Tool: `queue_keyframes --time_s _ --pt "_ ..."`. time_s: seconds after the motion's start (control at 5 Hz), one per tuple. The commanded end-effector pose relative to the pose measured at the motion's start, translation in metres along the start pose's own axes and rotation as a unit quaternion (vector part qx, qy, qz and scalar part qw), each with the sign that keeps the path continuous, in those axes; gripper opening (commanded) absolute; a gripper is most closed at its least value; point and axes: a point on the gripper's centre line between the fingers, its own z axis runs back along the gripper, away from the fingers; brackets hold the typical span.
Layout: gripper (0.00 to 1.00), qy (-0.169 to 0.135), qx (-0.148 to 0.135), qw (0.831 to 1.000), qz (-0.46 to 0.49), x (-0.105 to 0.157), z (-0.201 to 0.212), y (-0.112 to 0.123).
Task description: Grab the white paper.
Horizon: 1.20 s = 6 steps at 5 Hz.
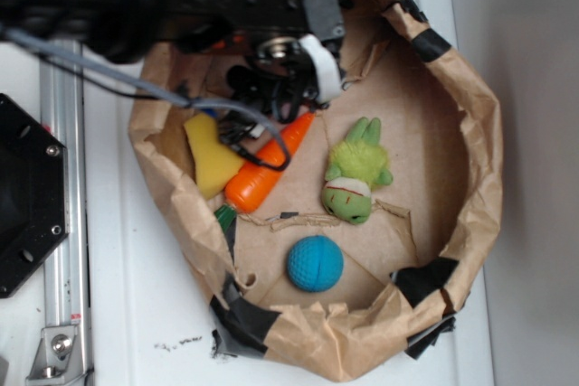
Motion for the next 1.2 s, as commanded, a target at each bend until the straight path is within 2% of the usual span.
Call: queue_keyframes --time_s 0.0,0.2,0.4,0.6,0.8,1.0 --pt "0.0 0.001 0.024 1.0 0.016 0.012 -0.012 0.008" --pt "0.0 -0.004 0.017 1.0 0.01 0.012 -0.001 0.002" --pt "0.0 -0.017 0.006 1.0 0.011 0.019 0.036 -0.012" --pt "0.0 -0.056 -0.006 0.998 0.027 0.036 0.091 -0.032" --pt "0.0 -0.049 -0.01 0.995 0.084 0.053 0.143 -0.039" --pt "0.0 -0.041 -0.032 0.987 0.152 0.059 0.138 -0.027"
